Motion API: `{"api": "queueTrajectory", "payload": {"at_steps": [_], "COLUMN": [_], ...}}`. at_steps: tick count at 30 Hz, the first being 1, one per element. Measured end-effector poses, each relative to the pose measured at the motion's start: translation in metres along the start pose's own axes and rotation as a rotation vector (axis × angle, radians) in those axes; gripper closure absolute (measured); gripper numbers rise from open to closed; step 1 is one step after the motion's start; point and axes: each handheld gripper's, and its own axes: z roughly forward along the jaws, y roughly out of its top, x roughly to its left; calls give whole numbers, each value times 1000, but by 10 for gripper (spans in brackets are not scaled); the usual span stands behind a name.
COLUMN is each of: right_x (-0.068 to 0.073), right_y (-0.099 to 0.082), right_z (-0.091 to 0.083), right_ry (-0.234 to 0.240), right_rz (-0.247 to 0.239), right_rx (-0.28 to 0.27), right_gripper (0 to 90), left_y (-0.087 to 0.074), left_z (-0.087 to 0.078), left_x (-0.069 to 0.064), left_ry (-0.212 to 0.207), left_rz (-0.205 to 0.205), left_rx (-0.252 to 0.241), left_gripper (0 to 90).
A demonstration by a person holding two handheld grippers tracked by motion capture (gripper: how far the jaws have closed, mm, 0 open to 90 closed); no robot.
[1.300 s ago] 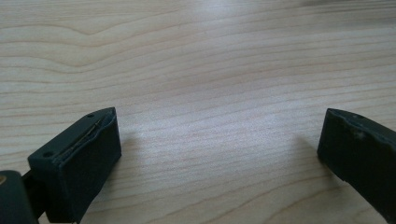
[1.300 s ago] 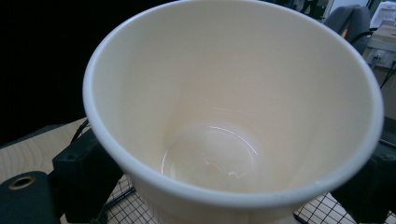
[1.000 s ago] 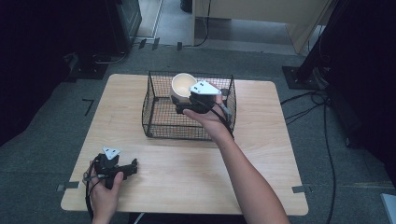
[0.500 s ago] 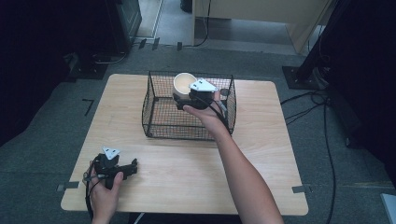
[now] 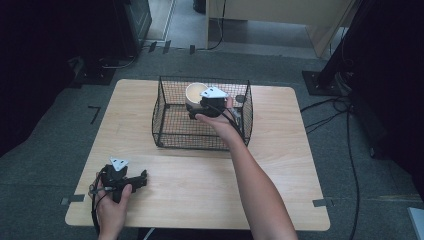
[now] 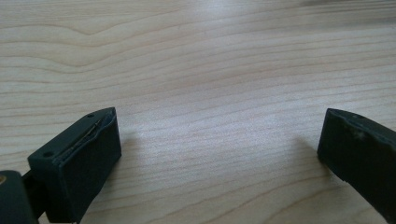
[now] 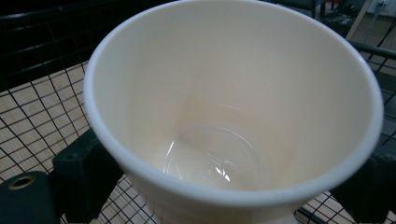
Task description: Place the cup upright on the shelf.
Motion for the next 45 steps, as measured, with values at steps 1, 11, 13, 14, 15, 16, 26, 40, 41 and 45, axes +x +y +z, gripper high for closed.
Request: {"api": "queueTrajectory", "payload": {"at_steps": [1,11,13,14,15,16,26,40,41,45], "right_x": [0,-11,-14,-14,-16,-16,-16,-21,-21,-22], "right_y": [0,-4,-4,-4,-4,-4,-18,-26,-26,-25], "right_z": [1,16,20,20,25,25,41,47,46,45], "right_ry": [0,-6,-7,-7,4,4,67,97,106,110], "right_rz": [-6,-27,-31,-31,-31,-31,-60,11,21,42], "right_rx": [7,110,123,123,138,138,229,291,299,310], "right_gripper": [83,83,83,83,82,82,83,82,82,81], "left_y": [0,0,0,0,0,0,0,0,0,0], "left_z": [0,0,0,0,0,0,0,0,0,0], "left_x": [0,0,0,0,0,0,0,0,0,0], "left_ry": [0,1,1,1,1,1,1,1,1,1], "left_rz": [0,3,3,3,3,3,4,2,2,3], "left_rx": [0,2,1,1,1,2,0,1,1,1], "left_gripper": [0,0,0,0,0,0,0,0,0,0]}}
